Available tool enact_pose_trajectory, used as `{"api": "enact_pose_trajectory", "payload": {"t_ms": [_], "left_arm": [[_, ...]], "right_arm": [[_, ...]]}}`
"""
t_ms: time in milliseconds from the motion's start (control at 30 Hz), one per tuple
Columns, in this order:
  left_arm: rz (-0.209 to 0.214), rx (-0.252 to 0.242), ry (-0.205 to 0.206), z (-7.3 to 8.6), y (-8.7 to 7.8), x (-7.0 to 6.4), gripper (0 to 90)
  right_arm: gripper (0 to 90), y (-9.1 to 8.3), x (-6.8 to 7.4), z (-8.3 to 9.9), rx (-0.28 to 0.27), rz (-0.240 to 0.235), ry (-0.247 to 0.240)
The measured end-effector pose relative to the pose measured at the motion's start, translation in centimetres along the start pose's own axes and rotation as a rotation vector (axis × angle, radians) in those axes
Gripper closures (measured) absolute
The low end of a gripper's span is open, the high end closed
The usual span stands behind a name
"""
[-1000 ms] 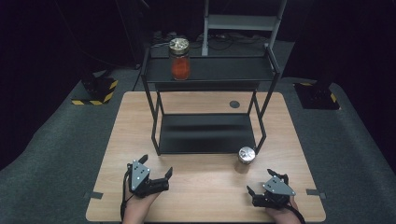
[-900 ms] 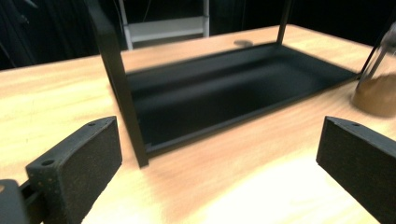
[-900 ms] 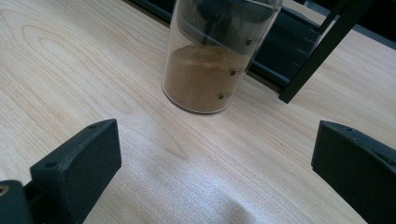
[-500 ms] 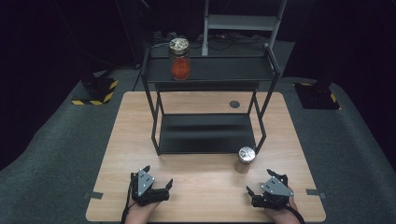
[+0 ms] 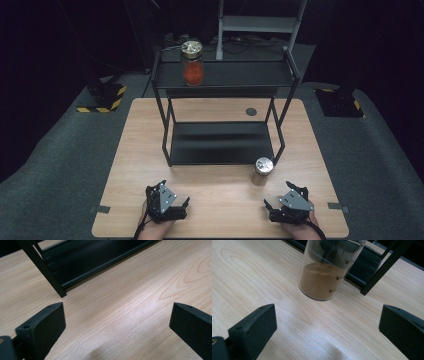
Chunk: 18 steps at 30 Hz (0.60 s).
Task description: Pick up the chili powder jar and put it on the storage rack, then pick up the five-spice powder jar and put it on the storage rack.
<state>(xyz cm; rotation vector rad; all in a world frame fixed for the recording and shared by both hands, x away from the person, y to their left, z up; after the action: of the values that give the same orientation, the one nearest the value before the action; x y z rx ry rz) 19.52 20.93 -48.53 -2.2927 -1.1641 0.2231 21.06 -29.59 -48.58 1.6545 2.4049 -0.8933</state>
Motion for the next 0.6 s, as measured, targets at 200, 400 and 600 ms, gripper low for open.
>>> {"api": "enact_pose_trajectory", "payload": {"t_ms": [200, 400, 600], "left_arm": [[0.009, -0.012, -0.03, 0.16, -0.19, 0.41, 1.2], [0.002, -0.015, -0.044, 0.24, -0.27, 0.44, 1.2], [0.004, -0.009, -0.024, 0.19, -0.25, 0.3, 1.2]], "right_arm": [[0.5, -0.05, -0.23, 0.11, -0.004, -0.01, 0.009], [0.5, -0.28, -0.62, 0.6, -0.022, -0.011, 0.043], [0.4, -0.71, -0.81, 0.44, -0.022, -0.015, 0.06]]}}
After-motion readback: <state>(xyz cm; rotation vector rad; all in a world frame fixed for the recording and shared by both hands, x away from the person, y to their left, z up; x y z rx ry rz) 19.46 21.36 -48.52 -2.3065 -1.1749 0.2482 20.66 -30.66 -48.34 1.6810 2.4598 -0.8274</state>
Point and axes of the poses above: each handheld gripper's, and its own axes: y roughly forward along the jaws, z roughly out of its underside, x roughly to its left, the point moved 2 cm from there along y, roughly forward along the jaws, and after that the axes turned 11 degrees about z, right-handed, at the moved point
